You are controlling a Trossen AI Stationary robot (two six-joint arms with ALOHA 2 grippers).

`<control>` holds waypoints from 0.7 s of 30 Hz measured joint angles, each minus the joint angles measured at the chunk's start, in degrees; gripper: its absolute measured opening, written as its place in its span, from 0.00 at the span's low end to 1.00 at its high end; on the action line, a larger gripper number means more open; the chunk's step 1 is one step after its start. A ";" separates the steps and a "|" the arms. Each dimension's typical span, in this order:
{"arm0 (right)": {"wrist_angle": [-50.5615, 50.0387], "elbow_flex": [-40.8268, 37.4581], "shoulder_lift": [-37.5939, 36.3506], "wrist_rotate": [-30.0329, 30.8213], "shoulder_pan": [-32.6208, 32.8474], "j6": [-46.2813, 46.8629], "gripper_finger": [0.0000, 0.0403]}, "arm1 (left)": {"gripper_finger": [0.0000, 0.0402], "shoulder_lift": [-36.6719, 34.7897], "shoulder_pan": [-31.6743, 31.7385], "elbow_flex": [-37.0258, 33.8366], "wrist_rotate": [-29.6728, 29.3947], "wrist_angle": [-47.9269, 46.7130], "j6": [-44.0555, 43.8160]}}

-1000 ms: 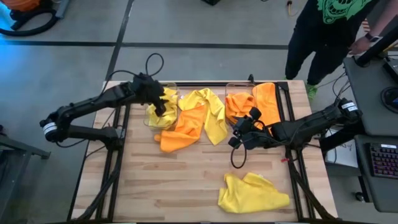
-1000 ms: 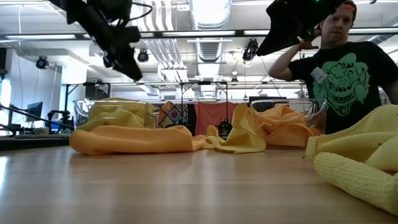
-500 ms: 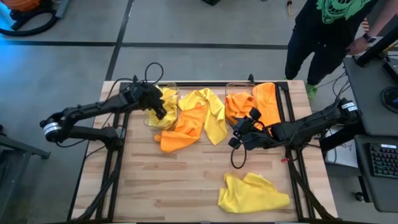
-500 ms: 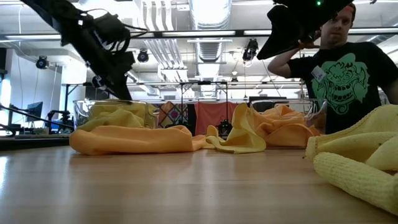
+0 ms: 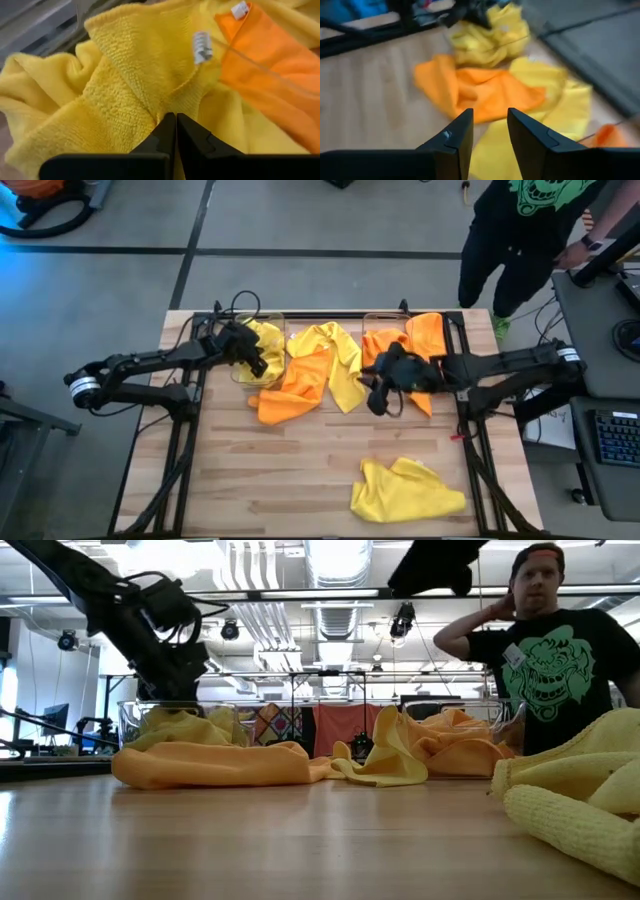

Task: Sort microfiber towel by color & place in baskets
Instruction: Put the yellow microfiber cloth into the left transparent bin

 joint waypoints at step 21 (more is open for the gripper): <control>-18.47 13.61 1.41 -6.51 -6.73 4.07 0.19 | 0.04 -0.09 0.00 -0.08 -0.47 0.77 -1.72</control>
